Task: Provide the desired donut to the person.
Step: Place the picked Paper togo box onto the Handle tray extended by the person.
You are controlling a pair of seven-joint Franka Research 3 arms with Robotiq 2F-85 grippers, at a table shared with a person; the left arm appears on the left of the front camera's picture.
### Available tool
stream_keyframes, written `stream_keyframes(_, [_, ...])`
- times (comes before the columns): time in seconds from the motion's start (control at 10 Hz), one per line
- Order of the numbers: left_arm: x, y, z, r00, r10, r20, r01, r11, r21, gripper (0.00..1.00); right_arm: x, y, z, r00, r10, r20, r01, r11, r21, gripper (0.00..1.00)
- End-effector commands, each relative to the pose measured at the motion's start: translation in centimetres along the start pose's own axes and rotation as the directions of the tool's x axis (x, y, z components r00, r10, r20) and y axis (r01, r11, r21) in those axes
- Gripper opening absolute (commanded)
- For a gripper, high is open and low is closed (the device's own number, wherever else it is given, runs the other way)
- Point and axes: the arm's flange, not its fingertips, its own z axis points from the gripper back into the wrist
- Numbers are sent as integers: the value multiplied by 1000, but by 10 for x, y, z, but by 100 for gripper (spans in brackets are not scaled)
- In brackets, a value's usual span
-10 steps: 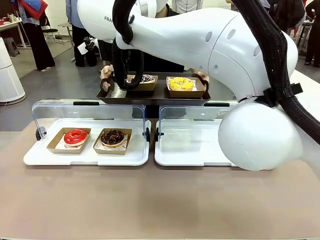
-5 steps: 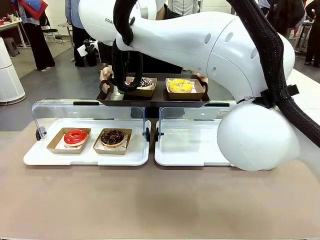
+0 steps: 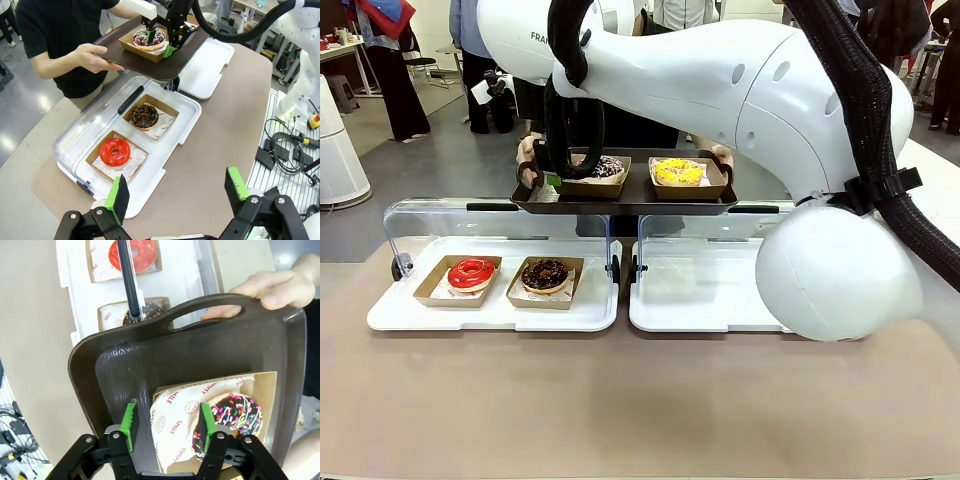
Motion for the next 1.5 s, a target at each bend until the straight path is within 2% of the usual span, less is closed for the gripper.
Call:
stream_keyframes(0.0, [0,-1,1,1000,0,7,0,1000,-5,100,36,-28,15,1000,10,17,-10,1000,9,100])
stream_keyframes(0.5, [0,-1,1,1000,0,7,0,1000,-5,100,34,-26,18,1000,22,18,-23,1000,11,100])
stream_keyframes(0.7, [0,-1,1,1000,0,7,0,1000,-5,100,15,-2,55,995,94,32,-94,996,1,100])
stream_keyframes(1.0, [0,-1,1,1000,0,7,0,1000,-5,100,-71,12,115,991,129,14,-129,992,-10,100])
stream_keyframes(1.2, [0,-1,1,1000,0,7,0,1000,-5,100,-142,13,124,994,73,-83,-75,997,-27,100])
stream_keyframes(1.4, [0,-1,1,1000,0,7,0,1000,-5,100,-201,24,123,992,24,-125,-25,1000,-5,100])
